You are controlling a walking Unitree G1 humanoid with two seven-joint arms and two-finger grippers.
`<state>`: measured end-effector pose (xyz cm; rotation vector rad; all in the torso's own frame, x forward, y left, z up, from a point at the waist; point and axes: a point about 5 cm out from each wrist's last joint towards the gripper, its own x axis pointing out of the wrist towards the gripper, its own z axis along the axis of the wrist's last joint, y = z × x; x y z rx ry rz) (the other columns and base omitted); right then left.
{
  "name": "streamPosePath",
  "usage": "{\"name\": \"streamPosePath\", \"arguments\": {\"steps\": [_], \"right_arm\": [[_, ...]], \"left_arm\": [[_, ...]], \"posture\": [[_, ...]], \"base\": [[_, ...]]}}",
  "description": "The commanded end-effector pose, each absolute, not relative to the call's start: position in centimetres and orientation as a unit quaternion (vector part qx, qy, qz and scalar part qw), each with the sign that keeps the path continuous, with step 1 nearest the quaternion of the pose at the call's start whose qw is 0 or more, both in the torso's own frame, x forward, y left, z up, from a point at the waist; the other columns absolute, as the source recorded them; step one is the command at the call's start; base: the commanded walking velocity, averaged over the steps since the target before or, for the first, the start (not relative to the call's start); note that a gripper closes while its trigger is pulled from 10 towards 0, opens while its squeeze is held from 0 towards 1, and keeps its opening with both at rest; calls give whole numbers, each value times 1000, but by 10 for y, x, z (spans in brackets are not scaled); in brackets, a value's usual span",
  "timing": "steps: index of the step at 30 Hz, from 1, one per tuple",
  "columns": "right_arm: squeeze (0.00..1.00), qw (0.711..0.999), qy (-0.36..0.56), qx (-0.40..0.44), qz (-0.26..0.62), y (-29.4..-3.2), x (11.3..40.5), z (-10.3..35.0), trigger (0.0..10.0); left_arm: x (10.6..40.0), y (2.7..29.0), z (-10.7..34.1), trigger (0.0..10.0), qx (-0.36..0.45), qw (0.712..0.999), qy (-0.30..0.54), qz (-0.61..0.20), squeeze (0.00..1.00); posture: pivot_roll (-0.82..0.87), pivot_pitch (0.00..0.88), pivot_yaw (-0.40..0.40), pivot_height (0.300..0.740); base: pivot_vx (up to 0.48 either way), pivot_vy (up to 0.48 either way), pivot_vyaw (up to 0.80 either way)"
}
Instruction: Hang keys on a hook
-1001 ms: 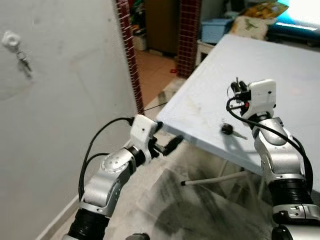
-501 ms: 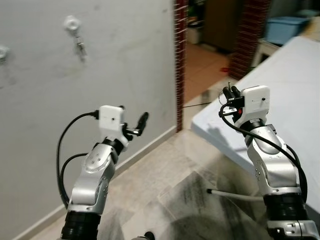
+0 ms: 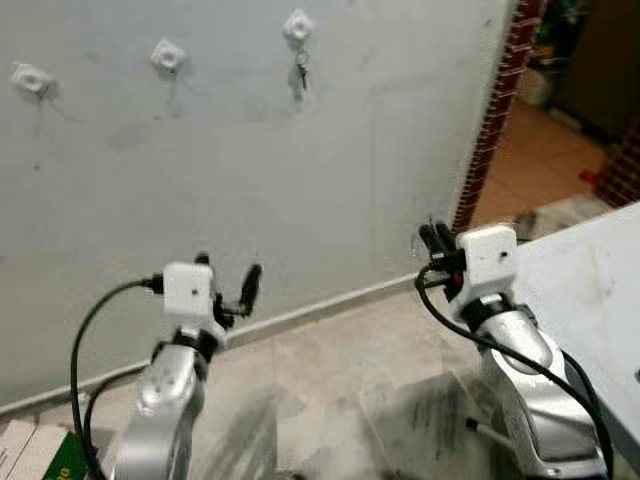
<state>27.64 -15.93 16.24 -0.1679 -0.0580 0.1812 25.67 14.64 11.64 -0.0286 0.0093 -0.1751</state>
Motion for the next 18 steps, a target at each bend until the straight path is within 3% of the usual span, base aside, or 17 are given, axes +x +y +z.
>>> {"name": "streamPosePath", "arguments": {"steps": [1,18], "right_arm": [[0,990,-49,-78,108,-147,274,172,10000],[0,986,-68,-81,128,-132,288,186,10000]], "left_arm": [[251,156,120,10000,0,998,0,-67,0],[264,150,127,10000,5,998,-16,-64,0]], "posture": [[-36,87,63,740],[-39,94,64,740]], "base": [[0,0,800],[0,0,800]]}}
